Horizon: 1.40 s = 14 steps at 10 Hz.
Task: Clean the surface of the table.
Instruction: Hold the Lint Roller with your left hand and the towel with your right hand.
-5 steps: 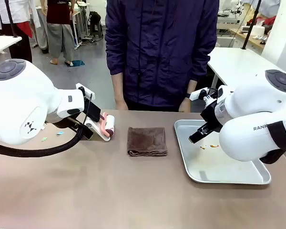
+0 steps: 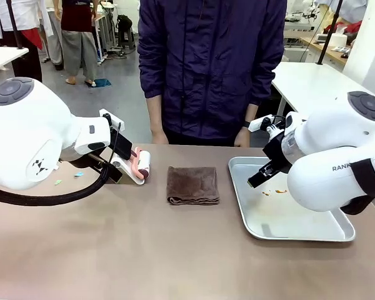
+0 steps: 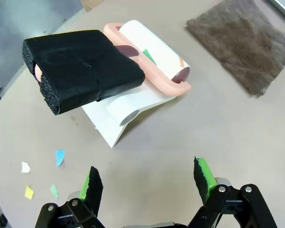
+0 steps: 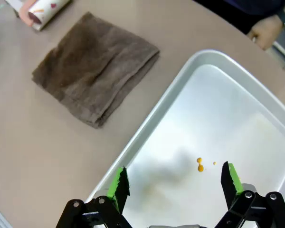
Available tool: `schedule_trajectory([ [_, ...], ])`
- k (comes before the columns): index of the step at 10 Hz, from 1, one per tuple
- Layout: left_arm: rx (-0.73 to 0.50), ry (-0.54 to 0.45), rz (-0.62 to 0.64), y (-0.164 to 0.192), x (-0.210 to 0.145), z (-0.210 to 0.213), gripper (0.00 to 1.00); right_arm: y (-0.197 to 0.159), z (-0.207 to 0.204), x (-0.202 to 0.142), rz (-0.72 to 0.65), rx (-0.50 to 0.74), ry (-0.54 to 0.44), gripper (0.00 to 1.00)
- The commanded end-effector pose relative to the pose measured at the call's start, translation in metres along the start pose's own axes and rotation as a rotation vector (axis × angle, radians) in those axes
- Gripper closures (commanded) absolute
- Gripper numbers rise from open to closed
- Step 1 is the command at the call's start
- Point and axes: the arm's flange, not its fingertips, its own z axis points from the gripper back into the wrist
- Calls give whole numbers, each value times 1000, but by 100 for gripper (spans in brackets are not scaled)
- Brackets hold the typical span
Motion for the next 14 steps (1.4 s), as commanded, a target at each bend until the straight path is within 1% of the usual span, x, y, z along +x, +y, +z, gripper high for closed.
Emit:
schedule_trajectory([
  [1,0,0,0,0,0,0,0,0,0,0,-1,0,0,0],
  [6,0,0,0,0,0,0,0,0,0,0,0,0,0,0],
  [7,0,0,0,0,0,0,0,-1,12,2,-26,81,61,0],
  [8,43,28,-7,2,12,20,0,-1,31,6,-88,187,134,0],
  [9,105,65,75,1,27,44,0,-3,52,9,-148,234,199,0],
  [10,183,88,124,5,47,74,0,-9,82,12,-237,324,219,0],
  [11,222,145,205,9,64,96,0,-16,106,11,-316,365,206,0],
  [12,273,270,261,15,79,114,0,-21,127,5,-389,367,191,0],
  [13,296,353,328,24,97,123,0,-27,144,-5,-453,395,158,0],
  [14,275,446,386,34,120,129,0,-35,155,-19,-541,387,110,0],
])
